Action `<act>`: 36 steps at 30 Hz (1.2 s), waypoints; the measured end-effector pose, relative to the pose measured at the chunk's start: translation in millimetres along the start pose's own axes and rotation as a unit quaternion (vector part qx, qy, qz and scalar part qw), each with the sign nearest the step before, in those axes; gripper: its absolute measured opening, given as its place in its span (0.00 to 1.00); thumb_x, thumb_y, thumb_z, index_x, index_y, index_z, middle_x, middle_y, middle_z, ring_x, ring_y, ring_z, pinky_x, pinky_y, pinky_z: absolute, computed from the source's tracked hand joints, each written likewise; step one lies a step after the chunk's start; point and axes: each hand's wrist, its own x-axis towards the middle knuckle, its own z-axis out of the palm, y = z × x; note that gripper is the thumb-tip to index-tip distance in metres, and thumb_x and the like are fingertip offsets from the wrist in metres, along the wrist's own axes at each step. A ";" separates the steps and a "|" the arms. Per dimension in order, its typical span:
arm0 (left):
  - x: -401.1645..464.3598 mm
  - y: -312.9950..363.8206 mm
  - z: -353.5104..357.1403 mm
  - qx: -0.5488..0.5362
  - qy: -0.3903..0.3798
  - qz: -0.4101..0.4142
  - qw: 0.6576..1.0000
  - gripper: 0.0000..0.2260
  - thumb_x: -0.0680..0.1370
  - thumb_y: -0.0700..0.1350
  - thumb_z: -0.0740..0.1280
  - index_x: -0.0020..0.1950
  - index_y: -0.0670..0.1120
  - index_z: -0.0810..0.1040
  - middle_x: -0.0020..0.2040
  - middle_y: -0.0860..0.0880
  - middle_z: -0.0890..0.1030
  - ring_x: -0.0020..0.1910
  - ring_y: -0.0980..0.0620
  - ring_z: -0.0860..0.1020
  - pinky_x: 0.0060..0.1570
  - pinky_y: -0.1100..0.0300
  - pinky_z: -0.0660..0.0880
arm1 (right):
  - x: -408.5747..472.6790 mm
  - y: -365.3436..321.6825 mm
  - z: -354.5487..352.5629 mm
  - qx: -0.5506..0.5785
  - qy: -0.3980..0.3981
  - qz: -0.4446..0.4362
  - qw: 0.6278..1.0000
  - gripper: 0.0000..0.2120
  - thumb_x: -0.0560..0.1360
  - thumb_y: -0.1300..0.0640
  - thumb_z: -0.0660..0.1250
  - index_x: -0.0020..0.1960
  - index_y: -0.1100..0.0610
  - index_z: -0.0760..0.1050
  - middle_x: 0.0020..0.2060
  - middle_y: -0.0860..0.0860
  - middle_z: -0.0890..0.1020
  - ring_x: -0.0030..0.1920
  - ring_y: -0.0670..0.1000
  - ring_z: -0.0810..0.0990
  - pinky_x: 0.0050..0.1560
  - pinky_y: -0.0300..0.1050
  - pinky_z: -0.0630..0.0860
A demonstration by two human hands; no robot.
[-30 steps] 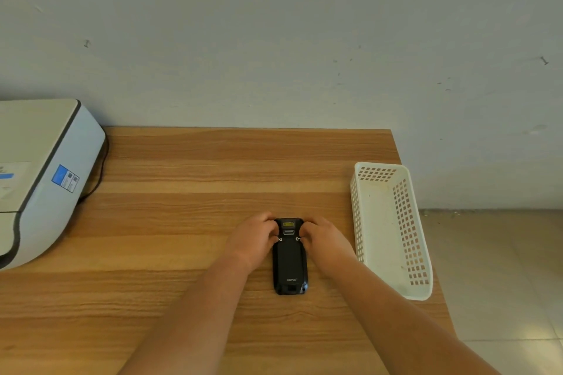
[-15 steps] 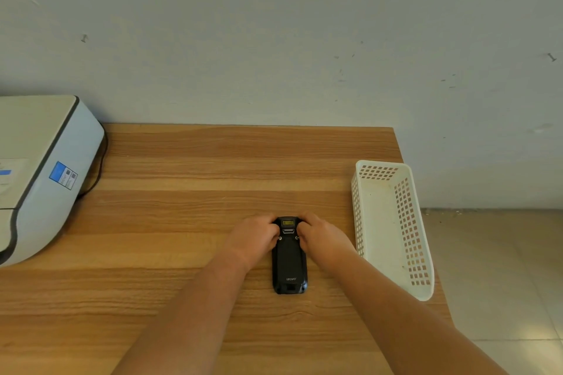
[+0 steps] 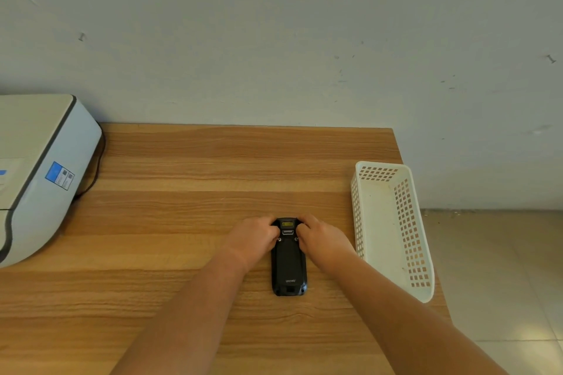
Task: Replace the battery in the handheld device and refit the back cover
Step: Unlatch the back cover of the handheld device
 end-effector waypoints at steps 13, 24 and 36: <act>-3.9 3.9 -0.4 -0.005 0.008 -0.017 1.000 0.12 0.81 0.45 0.63 0.63 0.46 0.78 0.68 0.46 0.75 0.62 0.46 0.77 0.60 0.52 0.75 | -0.1 -0.8 -5.8 0.075 0.000 0.052 0.996 0.11 0.80 0.57 0.62 0.62 0.55 0.74 0.63 0.50 0.74 0.51 0.51 0.79 0.51 0.46 0.79; -1.6 1.8 -0.3 -0.015 0.010 -0.012 1.000 0.12 0.81 0.46 0.62 0.63 0.46 0.79 0.68 0.46 0.75 0.62 0.46 0.77 0.61 0.52 0.75 | -3.1 -1.2 -6.4 0.084 0.014 0.047 0.995 0.12 0.79 0.60 0.63 0.62 0.55 0.75 0.68 0.48 0.72 0.51 0.51 0.81 0.50 0.45 0.79; 0.2 0.4 -1.3 -0.011 -0.001 -0.002 1.000 0.13 0.82 0.47 0.61 0.62 0.45 0.79 0.68 0.46 0.75 0.61 0.46 0.77 0.60 0.51 0.75 | -4.8 -0.4 -6.7 0.075 0.002 0.036 0.997 0.14 0.80 0.60 0.62 0.65 0.55 0.73 0.73 0.48 0.67 0.57 0.51 0.79 0.56 0.43 0.77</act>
